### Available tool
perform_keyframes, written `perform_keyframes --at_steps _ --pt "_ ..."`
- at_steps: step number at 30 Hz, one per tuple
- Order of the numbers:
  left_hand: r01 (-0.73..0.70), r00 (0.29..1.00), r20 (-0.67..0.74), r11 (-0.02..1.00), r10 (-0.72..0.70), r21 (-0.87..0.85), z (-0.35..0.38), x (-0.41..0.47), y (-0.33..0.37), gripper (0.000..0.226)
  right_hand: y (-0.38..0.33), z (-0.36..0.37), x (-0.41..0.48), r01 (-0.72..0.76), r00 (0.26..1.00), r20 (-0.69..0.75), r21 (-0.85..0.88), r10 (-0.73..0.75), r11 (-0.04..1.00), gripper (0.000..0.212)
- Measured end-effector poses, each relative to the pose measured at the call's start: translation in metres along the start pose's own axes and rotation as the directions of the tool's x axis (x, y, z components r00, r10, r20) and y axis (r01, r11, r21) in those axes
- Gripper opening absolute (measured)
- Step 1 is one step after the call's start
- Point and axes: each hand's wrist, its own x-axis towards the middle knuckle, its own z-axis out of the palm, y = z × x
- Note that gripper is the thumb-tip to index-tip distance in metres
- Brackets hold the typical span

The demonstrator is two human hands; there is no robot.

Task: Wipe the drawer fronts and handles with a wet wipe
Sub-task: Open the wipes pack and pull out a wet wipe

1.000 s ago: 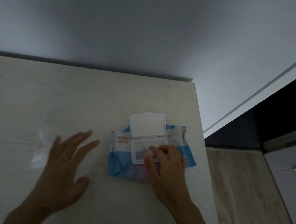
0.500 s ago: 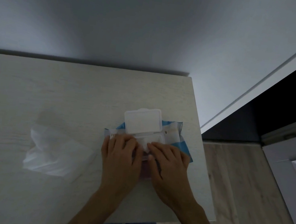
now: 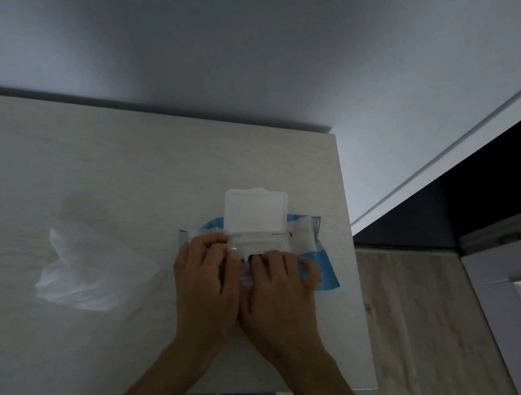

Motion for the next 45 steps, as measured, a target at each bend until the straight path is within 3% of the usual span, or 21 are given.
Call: perform_keyframes --at_steps 9,13,20,24,29,33,36,39,41,45 --pt "-0.072 0.997 -0.023 0.994 0.074 0.084 -0.002 -0.001 -0.011 0.032 0.013 0.000 -0.001 0.073 0.996 0.016 0.398 -0.087 0.914 0.026" --pt "-0.124 0.992 -0.011 0.984 0.126 0.125 -0.002 -0.002 -0.015 0.029 0.017 -0.001 -0.001 0.028 1.000 -0.013 0.323 -0.025 0.946 0.027" --pt "-0.119 0.993 0.027 0.980 0.117 0.160 -0.001 -0.002 -0.020 0.033 0.011 0.002 -0.006 0.064 0.996 0.050 0.248 -0.079 0.967 0.035" --pt "-0.250 0.968 0.100 0.933 0.232 0.257 -0.004 0.001 -0.029 0.041 0.010 0.003 -0.009 0.063 0.998 0.005 0.248 -0.066 0.967 0.032" --pt "-0.558 0.829 0.297 0.719 0.473 0.414 -0.012 0.005 -0.036 0.053 0.024 -0.002 -0.017 0.010 0.985 -0.172 0.231 0.030 0.973 0.020" --pt "-0.739 0.671 0.521 0.535 0.527 0.410 -0.016 0.007 -0.049 0.055 0.032 -0.006 -0.015 -0.062 0.971 -0.210 0.251 0.117 0.966 0.025" --pt "-0.749 0.644 0.605 0.546 0.468 0.375 -0.020 0.009 -0.053 0.058 0.031 -0.007 -0.013 -0.013 0.989 -0.138 0.224 0.045 0.975 0.025" --pt "-0.743 0.638 0.641 0.561 0.427 0.366 -0.022 0.010 -0.055 0.061 0.027 -0.002 -0.013 0.017 0.999 0.030 0.162 -0.022 0.987 0.053" --pt "-0.736 0.637 0.654 0.574 0.409 0.359 -0.023 0.010 -0.053 0.061 0.025 0.001 -0.015 0.038 0.994 0.098 0.098 -0.048 0.994 0.056" --pt "-0.684 0.662 0.645 0.658 0.380 0.314 -0.027 0.013 -0.043 0.064 0.023 -0.001 -0.012 0.039 0.998 0.055 0.091 -0.044 0.995 0.057"
